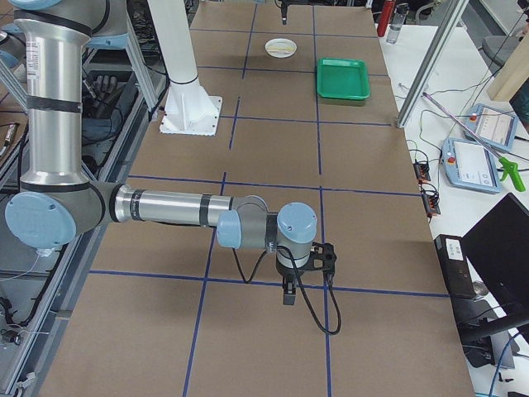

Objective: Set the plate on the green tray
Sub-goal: 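Lower the left gripper to the white plate's rim and grip it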

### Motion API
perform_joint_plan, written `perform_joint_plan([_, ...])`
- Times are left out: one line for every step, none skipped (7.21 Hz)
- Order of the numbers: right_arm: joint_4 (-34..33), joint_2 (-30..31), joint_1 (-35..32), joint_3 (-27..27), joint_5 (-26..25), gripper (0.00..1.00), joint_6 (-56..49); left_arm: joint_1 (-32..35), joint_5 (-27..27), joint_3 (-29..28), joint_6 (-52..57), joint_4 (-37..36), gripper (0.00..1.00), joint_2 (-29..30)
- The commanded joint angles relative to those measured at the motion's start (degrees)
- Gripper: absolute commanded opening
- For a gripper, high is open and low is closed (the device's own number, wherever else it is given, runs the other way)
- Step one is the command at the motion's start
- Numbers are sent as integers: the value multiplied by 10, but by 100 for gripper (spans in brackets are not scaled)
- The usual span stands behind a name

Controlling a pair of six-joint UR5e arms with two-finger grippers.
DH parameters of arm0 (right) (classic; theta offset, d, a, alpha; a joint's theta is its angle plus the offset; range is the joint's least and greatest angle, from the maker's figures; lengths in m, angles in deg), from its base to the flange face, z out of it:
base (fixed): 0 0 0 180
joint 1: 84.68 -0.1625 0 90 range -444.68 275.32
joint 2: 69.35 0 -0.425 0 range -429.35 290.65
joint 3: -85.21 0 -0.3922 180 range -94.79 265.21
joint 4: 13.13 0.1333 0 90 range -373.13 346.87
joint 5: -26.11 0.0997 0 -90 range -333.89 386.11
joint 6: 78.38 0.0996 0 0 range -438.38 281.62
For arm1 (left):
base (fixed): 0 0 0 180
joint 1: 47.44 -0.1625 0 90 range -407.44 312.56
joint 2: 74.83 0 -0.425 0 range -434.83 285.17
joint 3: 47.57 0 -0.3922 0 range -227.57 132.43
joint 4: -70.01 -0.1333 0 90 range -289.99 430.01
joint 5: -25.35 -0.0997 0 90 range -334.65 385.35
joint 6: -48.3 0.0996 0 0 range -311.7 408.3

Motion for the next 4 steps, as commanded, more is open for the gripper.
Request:
perform_joint_plan([0,0,0,0,0,100,0,-27,-38,-17,-16,16,100,1])
perform_joint_plan([0,0,0,0,0,100,0,-40,-38,-18,-68,16,100,8])
perform_joint_plan([0,0,0,0,0,100,0,-71,-40,-19,-97,16,100,15])
perform_joint_plan([0,-1,0,0,0,100,0,-74,-41,-25,-98,15,99,21])
